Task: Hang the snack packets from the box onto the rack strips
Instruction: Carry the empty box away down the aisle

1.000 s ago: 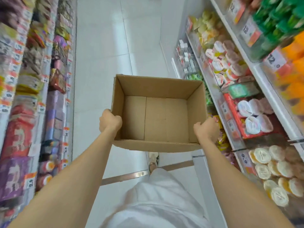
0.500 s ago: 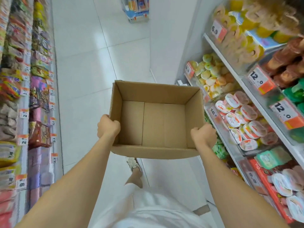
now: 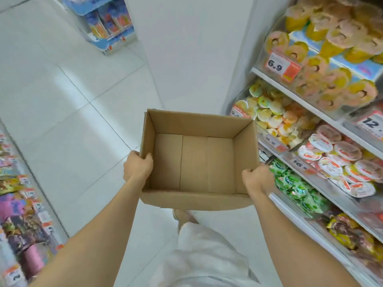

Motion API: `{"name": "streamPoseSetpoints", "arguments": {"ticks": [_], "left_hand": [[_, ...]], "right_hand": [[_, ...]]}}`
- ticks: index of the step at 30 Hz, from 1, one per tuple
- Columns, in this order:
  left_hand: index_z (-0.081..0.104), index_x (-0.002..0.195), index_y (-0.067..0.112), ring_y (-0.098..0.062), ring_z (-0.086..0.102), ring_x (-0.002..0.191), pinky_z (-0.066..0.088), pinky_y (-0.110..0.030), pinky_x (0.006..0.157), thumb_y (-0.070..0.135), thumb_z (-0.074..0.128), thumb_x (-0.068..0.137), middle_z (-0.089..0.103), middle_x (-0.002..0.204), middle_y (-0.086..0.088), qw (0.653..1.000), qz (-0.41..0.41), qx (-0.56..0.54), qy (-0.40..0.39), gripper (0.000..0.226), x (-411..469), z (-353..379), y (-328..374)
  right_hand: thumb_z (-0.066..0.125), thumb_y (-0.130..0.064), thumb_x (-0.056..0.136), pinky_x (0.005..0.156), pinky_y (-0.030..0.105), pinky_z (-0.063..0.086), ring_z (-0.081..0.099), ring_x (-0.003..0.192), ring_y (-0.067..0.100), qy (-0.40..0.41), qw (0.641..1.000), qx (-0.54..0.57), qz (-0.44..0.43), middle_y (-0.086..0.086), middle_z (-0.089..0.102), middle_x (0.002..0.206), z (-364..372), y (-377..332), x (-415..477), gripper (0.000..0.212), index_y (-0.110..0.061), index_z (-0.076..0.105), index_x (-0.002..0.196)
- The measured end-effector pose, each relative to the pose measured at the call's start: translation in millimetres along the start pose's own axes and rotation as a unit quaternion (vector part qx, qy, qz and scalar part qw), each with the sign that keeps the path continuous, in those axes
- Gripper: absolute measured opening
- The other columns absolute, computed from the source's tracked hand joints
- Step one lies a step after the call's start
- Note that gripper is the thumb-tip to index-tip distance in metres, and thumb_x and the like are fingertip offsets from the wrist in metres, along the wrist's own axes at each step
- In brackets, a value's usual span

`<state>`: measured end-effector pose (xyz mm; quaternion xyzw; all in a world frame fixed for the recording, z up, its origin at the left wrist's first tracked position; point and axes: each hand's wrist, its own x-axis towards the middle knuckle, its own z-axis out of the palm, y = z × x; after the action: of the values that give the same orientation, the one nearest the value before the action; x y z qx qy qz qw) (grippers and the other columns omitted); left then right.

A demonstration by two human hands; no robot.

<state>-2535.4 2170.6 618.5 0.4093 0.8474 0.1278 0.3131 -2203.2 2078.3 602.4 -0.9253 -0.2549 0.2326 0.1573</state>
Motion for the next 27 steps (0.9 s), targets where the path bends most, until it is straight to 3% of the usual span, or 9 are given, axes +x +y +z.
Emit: {"name": "streamPoseSetpoints", "arguments": {"ticks": [4, 8, 13, 16, 20, 25, 27], "left_hand": [[0.057, 0.104, 0.018, -0.032, 0.064, 0.089, 0.057, -0.046, 0.08, 0.036, 0.056, 0.092, 0.065, 0.094, -0.005, 0.998, 0.051, 0.029, -0.029, 0.022, 94, 9, 36], [0.057, 0.108, 0.013, -0.029, 0.06, 0.083, 0.049, -0.04, 0.071, 0.03, 0.053, 0.096, 0.064, 0.095, -0.006, 0.993, 0.082, 0.058, -0.062, 0.02, 180, 23, 63], [0.056, 0.105, 0.011, -0.037, 0.06, 0.091, 0.053, -0.045, 0.078, 0.028, 0.053, 0.097, 0.063, 0.093, -0.009, 0.982, 0.117, 0.109, -0.096, 0.02, 274, 50, 70], [0.056, 0.101, 0.013, -0.038, 0.06, 0.091, 0.052, -0.044, 0.079, 0.029, 0.054, 0.096, 0.061, 0.087, -0.005, 0.972, 0.134, 0.155, -0.118, 0.017, 329, 79, 62], [0.059, 0.105, 0.016, -0.037, 0.059, 0.091, 0.048, -0.042, 0.08, 0.029, 0.056, 0.095, 0.064, 0.093, -0.006, 0.965, 0.127, 0.185, -0.137, 0.017, 406, 124, 40], [0.061, 0.104, 0.018, -0.035, 0.062, 0.09, 0.055, -0.045, 0.083, 0.032, 0.058, 0.096, 0.063, 0.088, -0.002, 0.965, 0.13, 0.182, -0.136, 0.017, 494, 195, -9], [0.061, 0.106, 0.016, -0.034, 0.061, 0.092, 0.053, -0.041, 0.081, 0.031, 0.059, 0.099, 0.061, 0.087, 0.0, 0.968, 0.127, 0.158, -0.146, 0.017, 525, 231, -35]], "right_hand": [[0.066, -0.013, 0.08, 0.072, 0.044, 0.058, 0.069, 0.09, 0.042, 0.005, 0.997, 0.028, 0.07, 0.022, 0.071, 0.093, 53, -38, 14, 0.017, -0.005, 0.06, 0.093], [0.066, -0.011, 0.083, 0.07, 0.039, 0.049, 0.068, 0.097, 0.043, 0.013, 0.992, 0.037, 0.124, 0.024, 0.07, 0.1, 104, -74, 22, 0.018, -0.004, 0.061, 0.098], [0.06, -0.007, 0.087, 0.067, 0.036, 0.044, 0.064, 0.089, 0.042, 0.028, 0.983, 0.03, 0.18, 0.016, 0.06, 0.086, 173, -103, 26, 0.019, -0.004, 0.062, 0.105], [0.06, -0.008, 0.084, 0.065, 0.037, 0.048, 0.057, 0.077, 0.037, 0.045, 0.976, 0.032, 0.212, 0.01, 0.055, 0.078, 228, -109, 29, 0.012, -0.007, 0.06, 0.097], [0.057, -0.01, 0.085, 0.062, 0.036, 0.049, 0.056, 0.073, 0.035, 0.062, 0.969, 0.033, 0.236, 0.006, 0.056, 0.069, 318, -112, 29, 0.005, -0.011, 0.058, 0.089], [0.054, -0.008, 0.088, 0.063, 0.041, 0.052, 0.056, 0.079, 0.037, 0.044, 0.963, 0.041, 0.264, 0.01, 0.057, 0.077, 441, -100, 50, 0.01, -0.007, 0.057, 0.098], [0.052, -0.006, 0.092, 0.063, 0.04, 0.047, 0.051, 0.08, 0.035, 0.033, 0.961, 0.042, 0.271, 0.01, 0.055, 0.082, 489, -87, 67, 0.018, -0.005, 0.056, 0.11]]}}
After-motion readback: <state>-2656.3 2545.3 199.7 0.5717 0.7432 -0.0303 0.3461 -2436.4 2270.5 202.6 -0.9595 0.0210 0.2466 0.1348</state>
